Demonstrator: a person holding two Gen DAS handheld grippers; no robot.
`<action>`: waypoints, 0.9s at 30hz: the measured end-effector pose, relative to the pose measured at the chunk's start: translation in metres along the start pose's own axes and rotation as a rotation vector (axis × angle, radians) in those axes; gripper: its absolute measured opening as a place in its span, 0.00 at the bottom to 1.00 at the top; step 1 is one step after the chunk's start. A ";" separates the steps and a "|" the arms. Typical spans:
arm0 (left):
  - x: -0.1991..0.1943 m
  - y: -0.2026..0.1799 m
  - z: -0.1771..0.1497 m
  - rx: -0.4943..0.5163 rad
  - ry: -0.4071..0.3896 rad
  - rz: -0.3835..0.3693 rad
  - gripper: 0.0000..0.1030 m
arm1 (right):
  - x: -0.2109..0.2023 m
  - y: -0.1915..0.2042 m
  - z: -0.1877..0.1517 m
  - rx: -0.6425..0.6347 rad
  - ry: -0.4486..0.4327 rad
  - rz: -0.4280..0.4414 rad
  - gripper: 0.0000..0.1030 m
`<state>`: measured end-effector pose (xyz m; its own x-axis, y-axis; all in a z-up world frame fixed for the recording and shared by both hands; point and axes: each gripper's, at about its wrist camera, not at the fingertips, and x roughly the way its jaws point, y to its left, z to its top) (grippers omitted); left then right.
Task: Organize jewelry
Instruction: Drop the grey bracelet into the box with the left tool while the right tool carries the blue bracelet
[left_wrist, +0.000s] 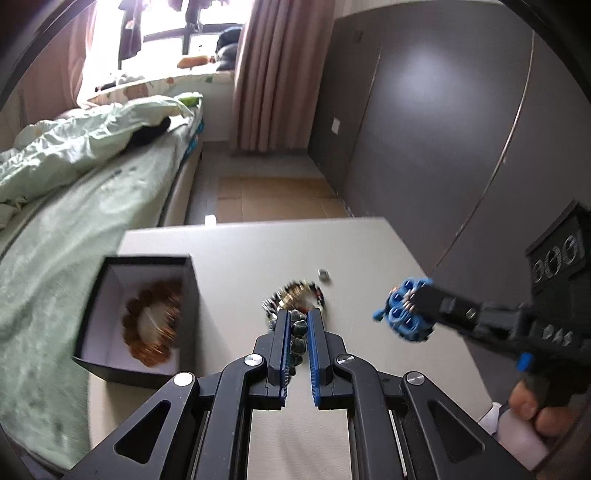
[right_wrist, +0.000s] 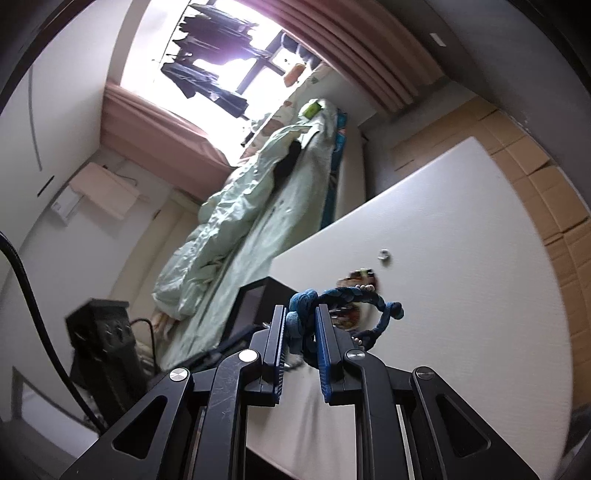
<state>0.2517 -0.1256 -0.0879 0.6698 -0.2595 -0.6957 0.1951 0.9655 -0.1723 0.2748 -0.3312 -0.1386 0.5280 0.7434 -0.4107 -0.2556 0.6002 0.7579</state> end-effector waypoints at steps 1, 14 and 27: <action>-0.005 0.003 0.003 -0.003 -0.012 0.002 0.09 | 0.003 0.003 0.000 -0.004 0.001 0.008 0.16; -0.044 0.050 0.030 -0.034 -0.099 0.066 0.09 | 0.045 0.043 0.001 -0.044 0.013 0.118 0.16; -0.018 0.104 0.026 -0.100 -0.066 0.118 0.09 | 0.087 0.062 -0.005 -0.051 0.076 0.138 0.16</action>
<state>0.2790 -0.0207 -0.0750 0.7304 -0.1421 -0.6681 0.0426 0.9857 -0.1630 0.3011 -0.2276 -0.1300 0.4227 0.8388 -0.3431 -0.3633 0.5036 0.7839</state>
